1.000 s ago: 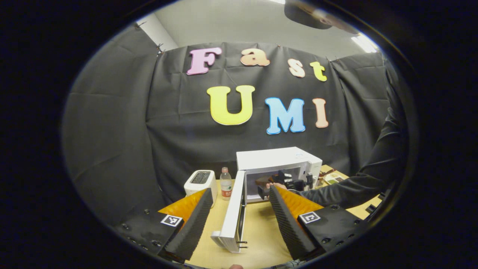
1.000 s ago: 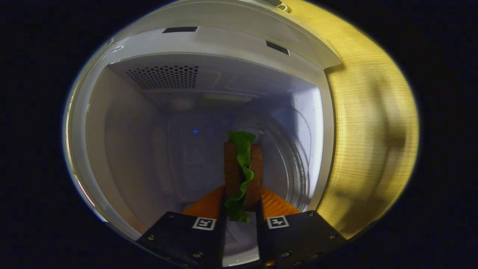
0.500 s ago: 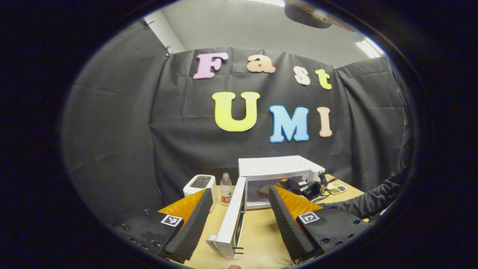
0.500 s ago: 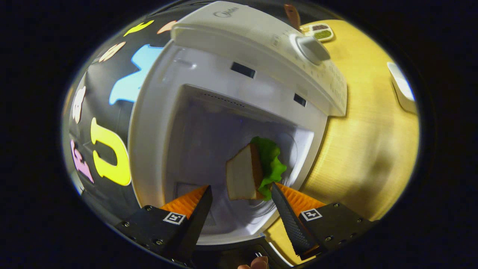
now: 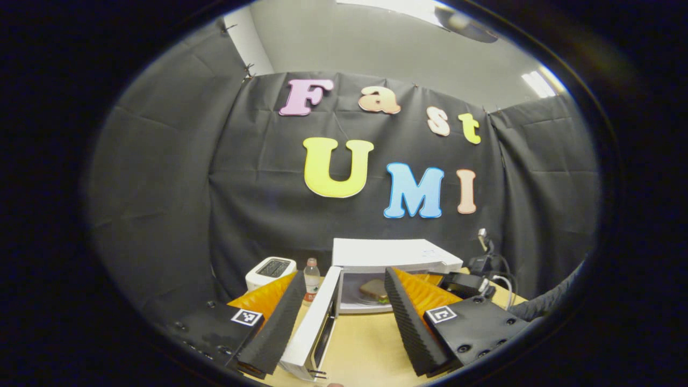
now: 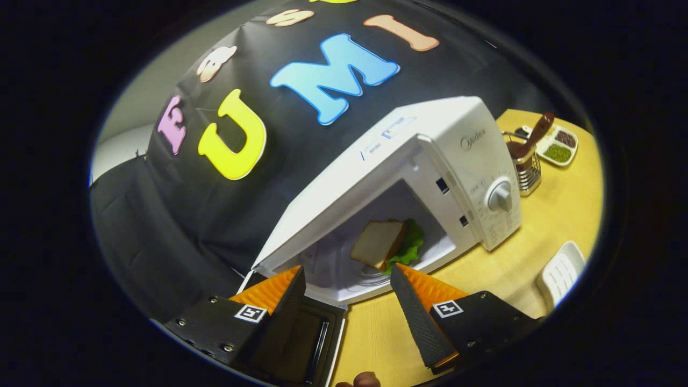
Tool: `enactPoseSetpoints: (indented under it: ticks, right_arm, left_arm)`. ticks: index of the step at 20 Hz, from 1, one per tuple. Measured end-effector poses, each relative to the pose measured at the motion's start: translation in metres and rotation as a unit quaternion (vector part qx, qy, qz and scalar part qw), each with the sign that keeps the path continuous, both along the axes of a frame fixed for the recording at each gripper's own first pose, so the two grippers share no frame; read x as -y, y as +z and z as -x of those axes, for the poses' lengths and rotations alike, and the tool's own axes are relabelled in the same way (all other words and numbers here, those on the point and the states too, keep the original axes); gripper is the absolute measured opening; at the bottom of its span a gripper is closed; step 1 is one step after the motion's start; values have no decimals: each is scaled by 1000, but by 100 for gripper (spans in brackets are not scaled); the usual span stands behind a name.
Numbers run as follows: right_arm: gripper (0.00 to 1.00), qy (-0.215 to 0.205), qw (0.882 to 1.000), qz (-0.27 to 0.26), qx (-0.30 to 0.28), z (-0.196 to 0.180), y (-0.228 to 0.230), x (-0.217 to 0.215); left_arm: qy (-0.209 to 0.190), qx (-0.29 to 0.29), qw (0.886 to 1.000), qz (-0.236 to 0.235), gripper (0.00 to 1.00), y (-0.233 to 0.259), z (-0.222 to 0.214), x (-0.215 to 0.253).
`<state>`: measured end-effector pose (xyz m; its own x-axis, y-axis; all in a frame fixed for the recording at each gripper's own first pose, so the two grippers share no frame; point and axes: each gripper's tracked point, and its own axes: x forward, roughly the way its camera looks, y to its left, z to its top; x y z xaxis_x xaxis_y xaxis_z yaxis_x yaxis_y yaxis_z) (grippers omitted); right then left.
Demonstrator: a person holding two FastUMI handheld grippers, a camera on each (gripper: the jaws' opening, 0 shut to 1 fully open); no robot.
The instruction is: Open the microwave oven with the left hand, put the food in, and close the microwave oven.
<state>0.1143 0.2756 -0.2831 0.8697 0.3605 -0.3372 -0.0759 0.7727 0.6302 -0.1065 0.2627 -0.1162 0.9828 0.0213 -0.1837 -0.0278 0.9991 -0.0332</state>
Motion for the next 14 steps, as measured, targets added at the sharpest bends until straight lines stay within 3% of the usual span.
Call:
enactPoseSetpoints:
  ticks: [3, 5, 7, 14]
  right_arm:
    - [96, 2, 994, 93, 61, 19, 42, 32]
    - [96, -14, 974, 195, 113, 32, 76, 66]
    - [96, -22, 951, 264, 157, 51, 108, 85]
    - [96, -69, 931, 304, 190, 94, 170, 131]
  left_arm:
    - [-1, -9, 1000, 0, 94, -8, -8, 4]
    - [-4, -10, 1000, -4, 94, -10, -17, 7]
    - [-5, -8, 1000, -9, 94, -10, -23, 11]
    - [-13, -2, 1000, -22, 94, -4, -40, 23]
